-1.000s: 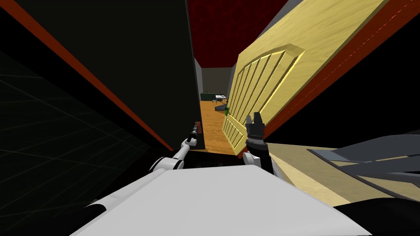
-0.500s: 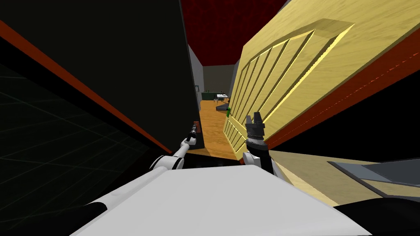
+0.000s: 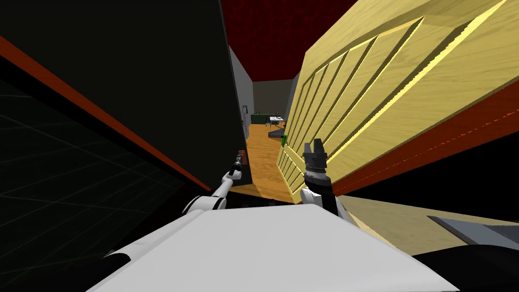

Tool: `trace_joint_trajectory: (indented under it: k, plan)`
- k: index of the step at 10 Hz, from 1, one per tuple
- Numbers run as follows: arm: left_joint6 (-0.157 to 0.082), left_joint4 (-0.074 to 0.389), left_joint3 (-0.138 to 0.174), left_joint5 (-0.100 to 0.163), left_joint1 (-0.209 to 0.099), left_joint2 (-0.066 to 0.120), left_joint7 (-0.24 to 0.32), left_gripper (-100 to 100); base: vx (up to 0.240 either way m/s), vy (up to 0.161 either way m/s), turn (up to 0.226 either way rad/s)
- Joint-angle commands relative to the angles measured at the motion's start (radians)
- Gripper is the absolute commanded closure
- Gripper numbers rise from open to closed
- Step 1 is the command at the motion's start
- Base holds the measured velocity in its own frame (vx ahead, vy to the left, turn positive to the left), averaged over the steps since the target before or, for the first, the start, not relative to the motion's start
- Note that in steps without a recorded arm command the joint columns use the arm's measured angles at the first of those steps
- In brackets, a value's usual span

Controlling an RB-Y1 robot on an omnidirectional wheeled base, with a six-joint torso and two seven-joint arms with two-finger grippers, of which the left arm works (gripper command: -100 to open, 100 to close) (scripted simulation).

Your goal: Push the door open

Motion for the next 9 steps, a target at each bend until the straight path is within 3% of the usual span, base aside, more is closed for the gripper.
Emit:
trace_joint_trajectory:
  k: [1,4,5,9]
  plan:
    - [-0.025,0.038,0.021,0.006,-0.028,0.014,-0.007,100,0.144,-0.066,0.069]
    - [-0.028,0.043,0.058,0.016,-0.031,0.015,-0.033,100,0.162,-0.086,0.137]
    - [-0.017,0.032,0.053,0.016,-0.025,0.014,-0.027,-100,-0.033,-0.093,0.105]
    - [-0.016,0.029,0.062,0.021,-0.021,0.006,-0.032,-100,-0.219,-0.102,0.044]
